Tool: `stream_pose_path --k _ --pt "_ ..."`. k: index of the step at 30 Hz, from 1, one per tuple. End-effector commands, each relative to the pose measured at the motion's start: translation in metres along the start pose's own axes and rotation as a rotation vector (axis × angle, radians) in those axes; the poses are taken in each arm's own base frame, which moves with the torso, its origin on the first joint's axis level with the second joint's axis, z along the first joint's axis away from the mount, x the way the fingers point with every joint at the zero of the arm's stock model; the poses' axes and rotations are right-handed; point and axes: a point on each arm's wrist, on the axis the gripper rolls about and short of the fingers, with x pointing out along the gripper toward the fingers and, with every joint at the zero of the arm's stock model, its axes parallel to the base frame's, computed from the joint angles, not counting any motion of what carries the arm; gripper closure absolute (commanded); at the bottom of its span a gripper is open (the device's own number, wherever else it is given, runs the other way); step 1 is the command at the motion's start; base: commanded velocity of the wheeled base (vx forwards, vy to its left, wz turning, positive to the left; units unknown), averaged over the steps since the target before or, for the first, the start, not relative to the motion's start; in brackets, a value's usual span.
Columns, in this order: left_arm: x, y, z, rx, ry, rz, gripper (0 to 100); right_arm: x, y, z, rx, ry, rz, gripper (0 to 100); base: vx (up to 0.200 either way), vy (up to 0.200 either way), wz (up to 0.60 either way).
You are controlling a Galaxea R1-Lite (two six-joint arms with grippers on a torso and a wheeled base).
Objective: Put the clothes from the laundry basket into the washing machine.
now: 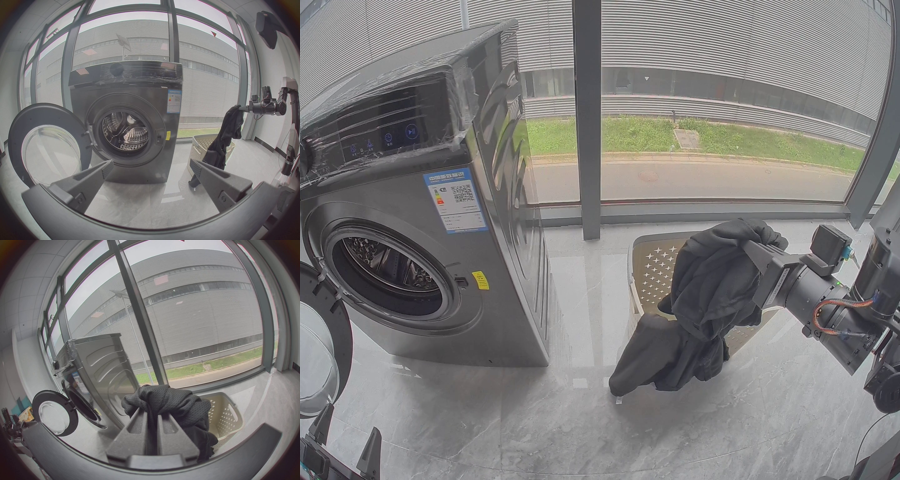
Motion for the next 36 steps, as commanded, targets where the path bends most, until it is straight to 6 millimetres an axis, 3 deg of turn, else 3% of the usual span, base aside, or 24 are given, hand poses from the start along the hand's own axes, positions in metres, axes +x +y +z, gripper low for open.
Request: stream_pose_path --k 1,36 --pt "0.0 0.0 -0.005 -0.003 0.001 0.001 0 -0.001 0.0 -0.001 -0.001 0.004 0.001 100 0.0 0.2 0.0" --pt "0.0 0.0 -0.005 -0.008 0.001 0.003 0 -0.016 0.015 -0.017 0.002 0.073 0.119 100 0.0 0.2 0.0"
